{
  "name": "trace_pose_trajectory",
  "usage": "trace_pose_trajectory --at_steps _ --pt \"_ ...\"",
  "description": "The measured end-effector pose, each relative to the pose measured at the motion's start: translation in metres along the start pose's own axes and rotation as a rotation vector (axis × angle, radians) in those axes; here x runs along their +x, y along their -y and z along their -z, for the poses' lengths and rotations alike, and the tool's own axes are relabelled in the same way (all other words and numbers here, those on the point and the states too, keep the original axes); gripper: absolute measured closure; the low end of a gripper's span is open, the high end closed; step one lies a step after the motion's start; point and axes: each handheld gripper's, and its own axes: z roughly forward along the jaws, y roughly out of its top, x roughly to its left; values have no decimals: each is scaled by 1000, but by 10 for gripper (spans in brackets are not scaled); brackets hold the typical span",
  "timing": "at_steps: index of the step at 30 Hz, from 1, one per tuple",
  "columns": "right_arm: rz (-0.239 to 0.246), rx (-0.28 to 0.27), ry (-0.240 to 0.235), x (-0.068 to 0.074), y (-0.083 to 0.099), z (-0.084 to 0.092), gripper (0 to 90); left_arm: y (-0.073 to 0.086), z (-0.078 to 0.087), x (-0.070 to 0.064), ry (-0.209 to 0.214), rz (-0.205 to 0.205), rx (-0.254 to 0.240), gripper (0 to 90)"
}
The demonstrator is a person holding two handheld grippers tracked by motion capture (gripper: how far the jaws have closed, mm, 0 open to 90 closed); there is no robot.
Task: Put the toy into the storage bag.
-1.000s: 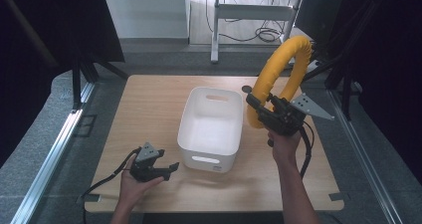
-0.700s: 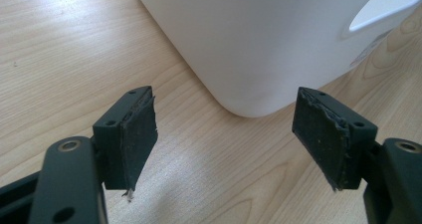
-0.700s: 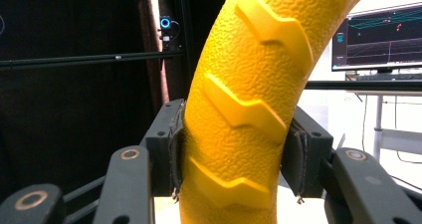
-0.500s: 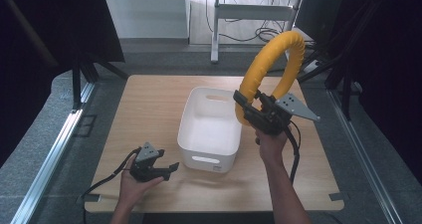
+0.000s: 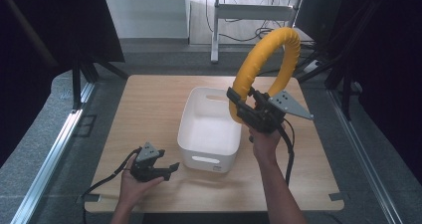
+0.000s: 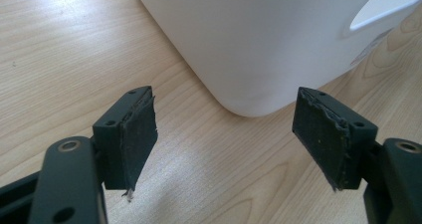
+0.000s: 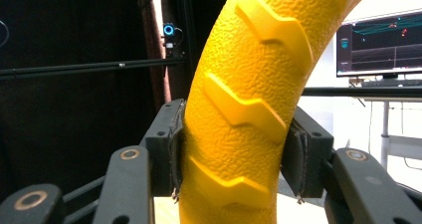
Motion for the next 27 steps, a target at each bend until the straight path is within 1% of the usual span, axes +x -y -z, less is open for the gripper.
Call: trace_pose_trajectory --at_steps 3,10,12,13,15,17,19,20,22,23,27 --pt "19 -6 -6 7 -2 -4 486 0 0 0 2 0 -1 255" --pt "27 -11 -28 18 -3 -11 486 0 0 0 3 -1 0 255" --pt "27 -7 -33 19 -3 -11 486 0 0 0 4 -1 1 255" --pt "26 -11 -38 23 -2 -14 486 0 0 0 3 -2 1 255" --pt "32 -6 -38 24 -2 -14 486 0 0 0 4 -2 1 255" --pt "26 -9 -44 30 0 -18 486 0 0 0 3 -2 1 254" --pt "29 -10 -46 32 1 -19 486 0 0 0 4 -2 1 255" --pt "34 -6 -48 36 3 -21 486 0 0 0 5 -1 1 255" --pt "34 -4 -49 37 3 -22 486 0 0 0 5 -1 0 255" --pt "36 -3 -52 41 5 -24 486 0 1 0 6 -1 -1 255" --pt "39 0 -66 46 8 -28 486 0 0 0 5 -2 1 255"
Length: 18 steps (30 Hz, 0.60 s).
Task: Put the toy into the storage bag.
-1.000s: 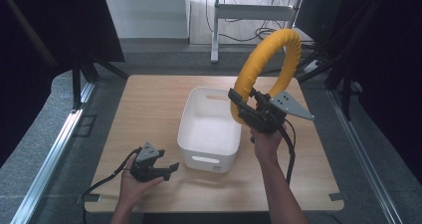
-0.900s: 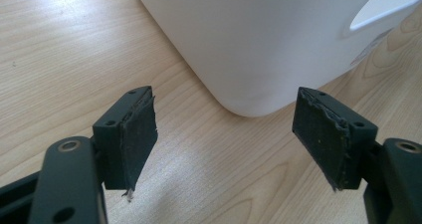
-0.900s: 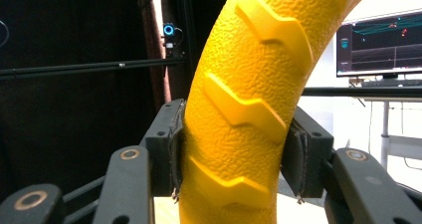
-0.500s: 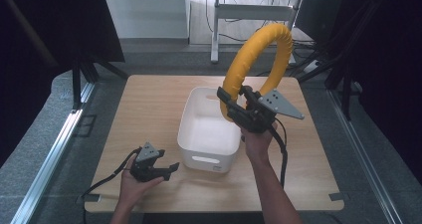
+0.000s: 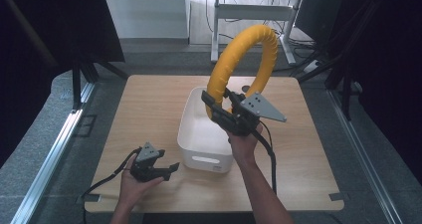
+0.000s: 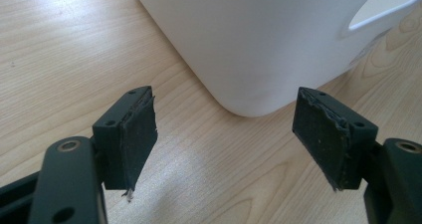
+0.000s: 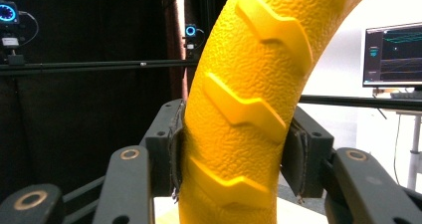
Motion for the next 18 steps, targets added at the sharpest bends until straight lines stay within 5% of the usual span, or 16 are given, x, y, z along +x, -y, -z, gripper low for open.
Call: trace_pose_trajectory --at_steps 18 --pt "-11 1 -11 17 12 -10 485 0 -1 0 1 1 5 254"
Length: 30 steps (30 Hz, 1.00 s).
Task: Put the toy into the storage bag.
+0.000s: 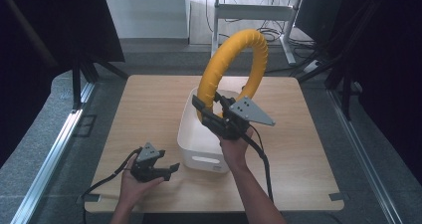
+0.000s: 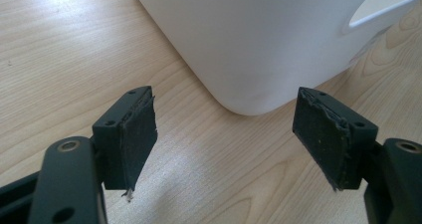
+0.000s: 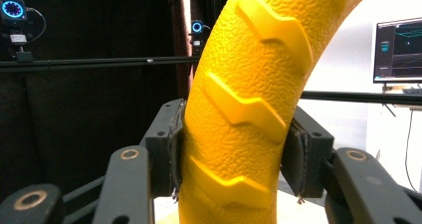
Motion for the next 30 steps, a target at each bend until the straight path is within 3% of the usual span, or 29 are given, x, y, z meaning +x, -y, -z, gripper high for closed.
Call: trace_pose_trajectory --at_steps 30 --pt "24 14 5 27 18 -9 485 0 -1 0 4 2 3 254"
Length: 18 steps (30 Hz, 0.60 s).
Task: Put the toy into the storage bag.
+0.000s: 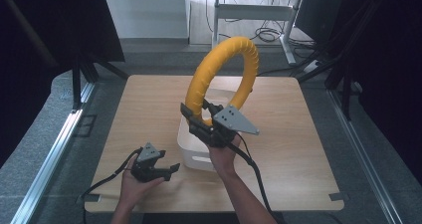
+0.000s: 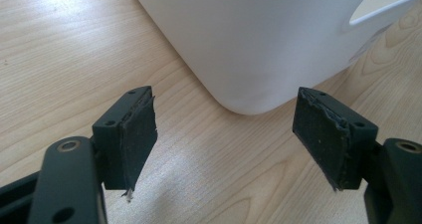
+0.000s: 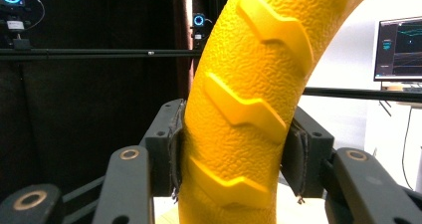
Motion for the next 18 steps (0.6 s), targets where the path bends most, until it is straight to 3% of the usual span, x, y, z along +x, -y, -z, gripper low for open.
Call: trace_pose_trajectory --at_steps 18 --pt "-8 13 -7 12 15 -7 484 0 -1 0 2 -5 4 254"
